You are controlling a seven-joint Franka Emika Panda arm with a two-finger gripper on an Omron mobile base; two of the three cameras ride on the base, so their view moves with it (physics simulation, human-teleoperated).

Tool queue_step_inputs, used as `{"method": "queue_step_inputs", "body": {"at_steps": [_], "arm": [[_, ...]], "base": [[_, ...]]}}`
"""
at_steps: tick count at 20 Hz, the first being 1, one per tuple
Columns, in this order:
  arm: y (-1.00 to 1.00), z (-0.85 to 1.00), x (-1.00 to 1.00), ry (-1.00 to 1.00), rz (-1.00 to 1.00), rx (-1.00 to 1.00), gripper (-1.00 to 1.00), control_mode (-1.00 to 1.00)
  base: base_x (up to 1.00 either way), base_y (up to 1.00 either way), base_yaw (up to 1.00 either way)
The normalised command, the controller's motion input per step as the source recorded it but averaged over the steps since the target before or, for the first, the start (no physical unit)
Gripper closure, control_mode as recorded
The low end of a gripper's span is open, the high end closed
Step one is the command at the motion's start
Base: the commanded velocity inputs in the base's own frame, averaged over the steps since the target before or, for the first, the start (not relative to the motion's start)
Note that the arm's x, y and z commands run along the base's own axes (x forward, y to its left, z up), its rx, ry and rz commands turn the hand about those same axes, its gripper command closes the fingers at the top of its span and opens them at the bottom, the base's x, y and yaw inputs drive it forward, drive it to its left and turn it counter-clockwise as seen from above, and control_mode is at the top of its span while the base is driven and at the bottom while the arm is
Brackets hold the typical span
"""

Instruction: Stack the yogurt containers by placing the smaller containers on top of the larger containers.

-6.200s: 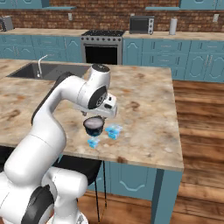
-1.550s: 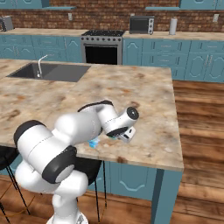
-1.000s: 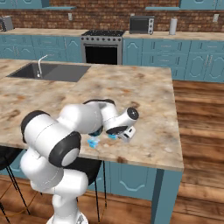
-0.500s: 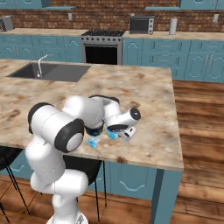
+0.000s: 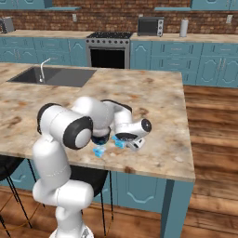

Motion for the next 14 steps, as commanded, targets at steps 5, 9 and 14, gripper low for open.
{"method": "queue_step_inputs", "body": {"at_steps": [5,9,14], "arm": [[0.00,-0.20,0.21,0.00,0.00,0.05,-1.00,-1.00],[0.04,-0.16,0.28,0.00,0.00,0.02,1.00,-1.00],[0.22,-0.03,0.28,0.02,0.00,0.00,1.00,-1.00]], "base": [[0.00,0.00,0.00],[0.00,0.00,0.00],[0.00,0.00,0.00]]}}
